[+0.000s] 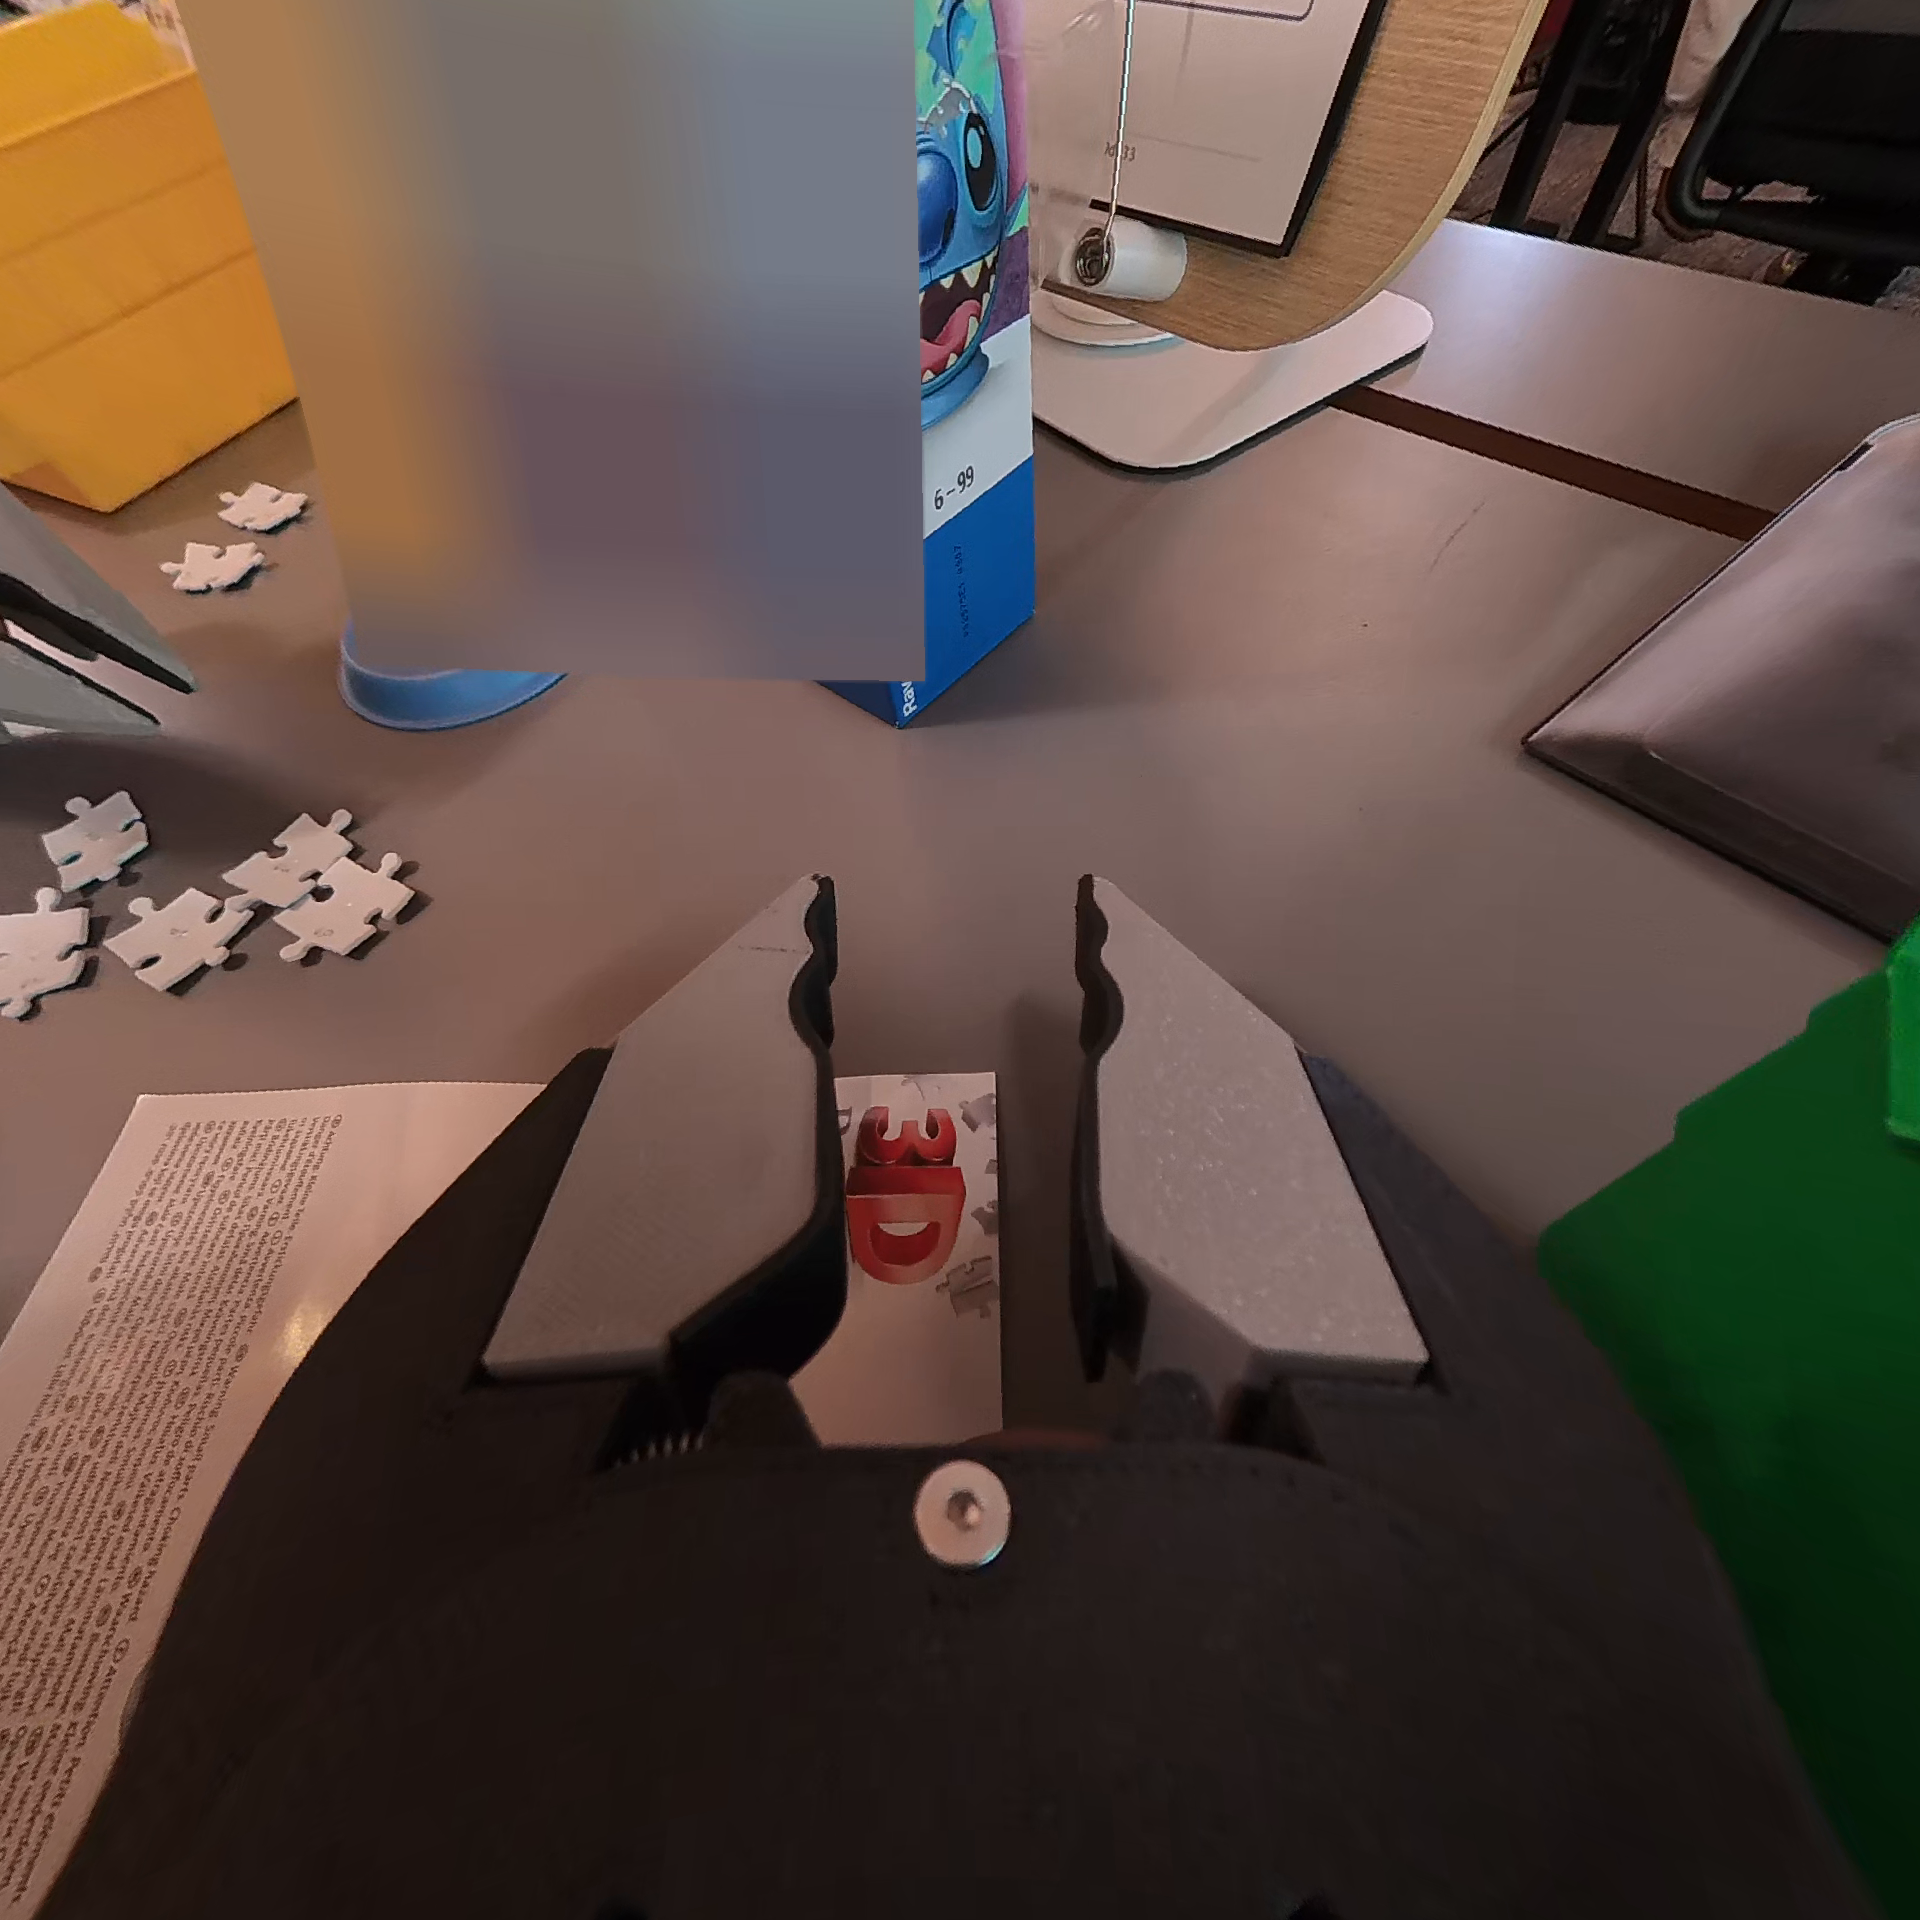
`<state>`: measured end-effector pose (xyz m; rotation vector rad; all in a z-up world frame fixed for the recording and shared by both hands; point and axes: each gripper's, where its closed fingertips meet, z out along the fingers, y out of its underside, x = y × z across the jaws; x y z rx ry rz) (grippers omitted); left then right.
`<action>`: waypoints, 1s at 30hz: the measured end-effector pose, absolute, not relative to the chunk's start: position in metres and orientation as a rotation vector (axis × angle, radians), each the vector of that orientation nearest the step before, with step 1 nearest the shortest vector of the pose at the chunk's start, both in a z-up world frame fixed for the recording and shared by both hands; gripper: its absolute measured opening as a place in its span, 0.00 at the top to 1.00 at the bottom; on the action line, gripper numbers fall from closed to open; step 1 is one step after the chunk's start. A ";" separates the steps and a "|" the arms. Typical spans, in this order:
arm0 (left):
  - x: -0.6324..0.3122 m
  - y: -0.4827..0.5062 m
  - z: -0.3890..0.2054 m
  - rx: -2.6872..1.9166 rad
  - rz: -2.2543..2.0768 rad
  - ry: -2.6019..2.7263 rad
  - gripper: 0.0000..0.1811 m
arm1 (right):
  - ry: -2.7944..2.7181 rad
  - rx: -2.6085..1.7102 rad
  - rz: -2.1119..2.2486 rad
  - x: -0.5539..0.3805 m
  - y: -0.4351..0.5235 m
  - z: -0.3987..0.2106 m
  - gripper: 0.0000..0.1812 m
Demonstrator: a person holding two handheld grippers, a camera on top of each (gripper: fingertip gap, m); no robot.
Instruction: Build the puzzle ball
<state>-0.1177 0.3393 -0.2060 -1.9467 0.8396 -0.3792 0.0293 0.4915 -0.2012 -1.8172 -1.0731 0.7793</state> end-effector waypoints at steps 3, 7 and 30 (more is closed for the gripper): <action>-0.117 0.339 -0.205 -1.944 -0.379 0.839 0.96 | -1.069 -1.817 0.777 0.030 0.492 -0.201 0.76; -0.119 0.341 -0.203 -1.920 -0.349 0.832 0.96 | -1.056 -1.814 0.773 0.031 0.494 -0.200 0.76; -0.126 0.352 -0.213 -1.889 -0.159 0.881 0.96 | -1.451 -1.963 0.835 0.021 0.442 -0.244 0.88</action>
